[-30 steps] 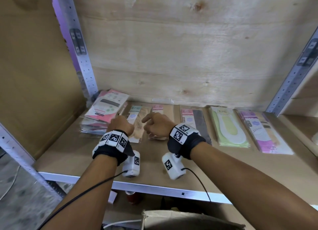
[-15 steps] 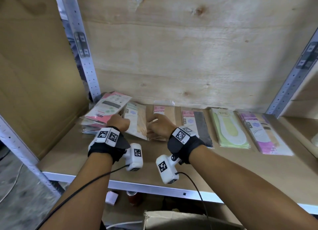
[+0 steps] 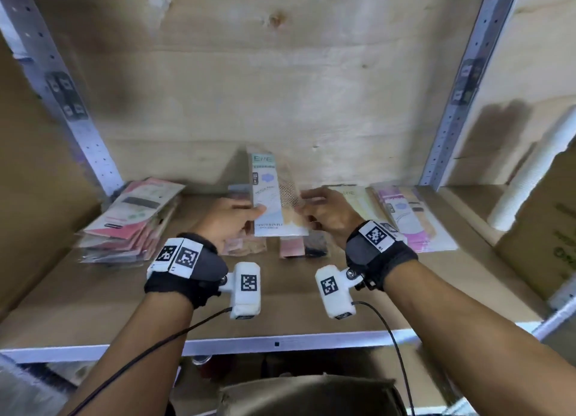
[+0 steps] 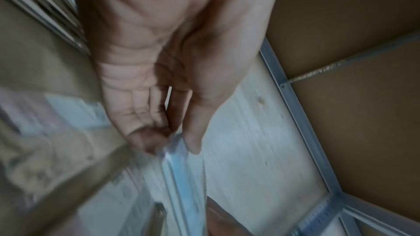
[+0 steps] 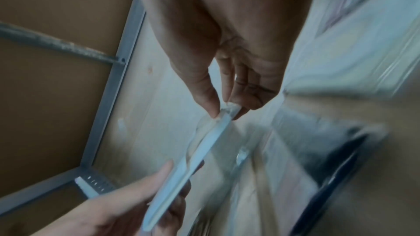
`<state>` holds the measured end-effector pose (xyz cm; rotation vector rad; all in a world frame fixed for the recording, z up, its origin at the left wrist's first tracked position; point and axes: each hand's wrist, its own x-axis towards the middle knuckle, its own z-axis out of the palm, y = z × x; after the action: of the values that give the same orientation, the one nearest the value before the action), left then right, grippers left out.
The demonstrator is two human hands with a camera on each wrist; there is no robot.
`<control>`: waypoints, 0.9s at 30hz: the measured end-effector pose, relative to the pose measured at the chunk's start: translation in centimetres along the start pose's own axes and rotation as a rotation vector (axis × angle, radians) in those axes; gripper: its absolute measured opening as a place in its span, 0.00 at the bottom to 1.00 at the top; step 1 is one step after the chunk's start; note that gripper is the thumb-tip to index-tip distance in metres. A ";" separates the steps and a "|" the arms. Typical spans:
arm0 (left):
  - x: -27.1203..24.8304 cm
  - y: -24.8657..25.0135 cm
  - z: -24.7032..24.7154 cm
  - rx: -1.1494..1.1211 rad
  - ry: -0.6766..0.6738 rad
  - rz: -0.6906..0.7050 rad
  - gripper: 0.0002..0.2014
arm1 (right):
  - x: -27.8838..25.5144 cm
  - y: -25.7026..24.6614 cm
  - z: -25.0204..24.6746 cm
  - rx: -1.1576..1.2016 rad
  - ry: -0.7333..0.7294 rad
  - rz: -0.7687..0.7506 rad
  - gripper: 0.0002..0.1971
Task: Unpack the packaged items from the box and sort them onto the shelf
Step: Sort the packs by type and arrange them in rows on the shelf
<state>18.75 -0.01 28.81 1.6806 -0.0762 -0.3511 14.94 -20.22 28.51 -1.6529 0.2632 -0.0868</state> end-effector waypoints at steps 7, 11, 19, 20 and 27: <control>2.0 0.6 11.8 0.144 -0.186 0.072 0.04 | -0.4 3.0 -12.2 -0.079 0.209 -0.004 0.18; 3.9 1.4 19.3 0.246 -0.220 0.026 0.16 | 0.2 3.6 -18.4 -0.228 0.244 0.025 0.22; 8.0 1.5 27.9 0.596 -0.159 0.058 0.27 | 0.6 5.0 -24.6 -0.475 0.364 0.132 0.23; 8.2 1.4 28.5 0.582 -0.167 0.037 0.27 | 0.7 5.3 -24.9 -0.503 0.361 0.142 0.20; 7.9 0.2 30.6 0.625 -0.149 0.028 0.25 | 0.6 6.7 -25.2 -0.632 0.373 0.183 0.14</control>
<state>17.89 -31.27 24.48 2.2638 -0.3484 -0.4613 9.38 -45.35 24.40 -2.2244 0.7861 -0.1877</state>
